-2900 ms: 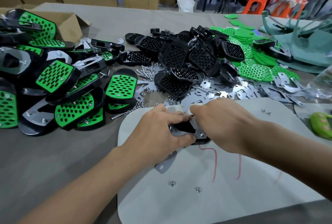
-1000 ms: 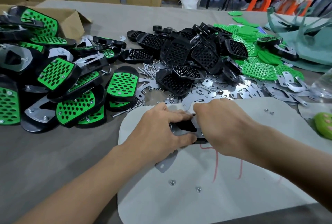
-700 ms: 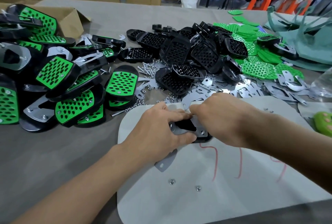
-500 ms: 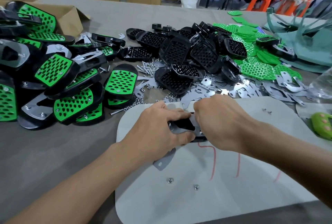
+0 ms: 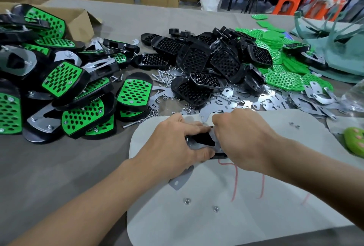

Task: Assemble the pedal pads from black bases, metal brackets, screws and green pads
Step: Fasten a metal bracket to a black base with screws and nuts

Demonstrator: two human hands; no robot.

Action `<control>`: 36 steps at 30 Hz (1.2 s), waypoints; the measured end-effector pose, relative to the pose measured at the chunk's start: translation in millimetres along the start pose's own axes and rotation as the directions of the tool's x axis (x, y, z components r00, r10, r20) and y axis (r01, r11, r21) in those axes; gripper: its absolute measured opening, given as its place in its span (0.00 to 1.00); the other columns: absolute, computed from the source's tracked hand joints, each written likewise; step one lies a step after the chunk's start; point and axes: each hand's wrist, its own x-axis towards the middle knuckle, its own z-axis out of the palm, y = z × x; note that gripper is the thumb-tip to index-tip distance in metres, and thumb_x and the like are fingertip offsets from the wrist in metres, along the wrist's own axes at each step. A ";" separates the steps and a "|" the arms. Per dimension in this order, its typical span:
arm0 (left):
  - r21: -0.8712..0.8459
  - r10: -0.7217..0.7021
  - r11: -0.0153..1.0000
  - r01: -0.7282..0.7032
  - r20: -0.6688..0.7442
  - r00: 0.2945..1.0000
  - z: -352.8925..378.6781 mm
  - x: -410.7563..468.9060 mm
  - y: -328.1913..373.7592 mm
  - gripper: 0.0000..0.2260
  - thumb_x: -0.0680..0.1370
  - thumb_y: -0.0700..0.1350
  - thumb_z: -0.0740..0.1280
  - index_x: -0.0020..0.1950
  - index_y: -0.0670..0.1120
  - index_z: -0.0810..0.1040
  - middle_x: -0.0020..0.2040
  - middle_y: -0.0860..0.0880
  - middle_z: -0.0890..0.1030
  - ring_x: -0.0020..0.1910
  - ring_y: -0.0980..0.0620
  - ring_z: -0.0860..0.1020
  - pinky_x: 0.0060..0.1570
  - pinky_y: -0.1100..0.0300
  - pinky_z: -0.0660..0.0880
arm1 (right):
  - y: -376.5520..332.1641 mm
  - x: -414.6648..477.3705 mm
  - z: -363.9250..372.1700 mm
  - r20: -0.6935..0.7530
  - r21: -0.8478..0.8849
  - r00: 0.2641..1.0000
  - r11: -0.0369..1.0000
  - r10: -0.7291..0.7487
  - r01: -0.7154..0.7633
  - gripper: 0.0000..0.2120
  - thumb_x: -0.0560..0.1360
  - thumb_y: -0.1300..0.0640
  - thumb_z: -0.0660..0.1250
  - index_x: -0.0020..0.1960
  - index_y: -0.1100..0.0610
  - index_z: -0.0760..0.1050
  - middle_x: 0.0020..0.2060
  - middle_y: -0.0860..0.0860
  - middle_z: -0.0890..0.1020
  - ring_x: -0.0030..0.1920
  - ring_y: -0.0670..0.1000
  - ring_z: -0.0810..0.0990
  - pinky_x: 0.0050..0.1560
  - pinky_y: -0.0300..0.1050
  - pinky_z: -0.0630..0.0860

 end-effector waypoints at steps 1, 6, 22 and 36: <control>0.001 -0.006 1.000 0.006 0.006 1.000 0.0 -0.1 -0.3 0.24 0.66 0.59 0.80 0.61 0.64 0.83 0.41 0.58 0.69 0.48 0.65 0.70 0.42 0.76 0.64 | -1.4 -0.5 -0.8 0.002 0.016 1.000 0.999 0.031 -0.031 0.17 0.73 0.55 0.66 0.36 0.50 0.56 0.31 0.47 0.65 0.29 0.49 0.60 0.27 0.44 0.52; -0.018 -0.026 1.000 0.026 -0.009 1.000 1.2 -1.0 -1.4 0.24 0.66 0.59 0.80 0.61 0.64 0.83 0.42 0.58 0.70 0.48 0.67 0.71 0.44 0.79 0.64 | 12.2 19.8 -22.8 -0.148 0.191 0.984 0.979 0.101 -0.072 0.13 0.77 0.50 0.62 0.37 0.54 0.70 0.30 0.51 0.72 0.32 0.58 0.70 0.33 0.48 0.66; -0.018 0.032 0.999 -0.032 -0.036 0.999 1.3 0.5 -0.3 0.23 0.67 0.57 0.81 0.61 0.59 0.84 0.48 0.87 0.64 0.48 0.76 0.68 0.50 0.83 0.61 | -16.6 112.8 -31.6 -0.069 0.067 0.971 0.970 -0.230 0.234 0.05 0.71 0.66 0.66 0.42 0.57 0.75 0.32 0.51 0.73 0.37 0.58 0.76 0.38 0.47 0.75; 0.187 0.075 0.981 -0.043 -0.166 0.983 6.8 -3.0 -1.1 0.24 0.65 0.69 0.70 0.57 0.61 0.86 0.40 0.59 0.74 0.41 0.60 0.74 0.47 0.65 0.70 | -11.1 106.4 -31.3 -0.020 0.097 0.982 0.977 -0.190 0.191 0.08 0.69 0.63 0.70 0.38 0.51 0.77 0.32 0.50 0.76 0.38 0.57 0.78 0.37 0.43 0.71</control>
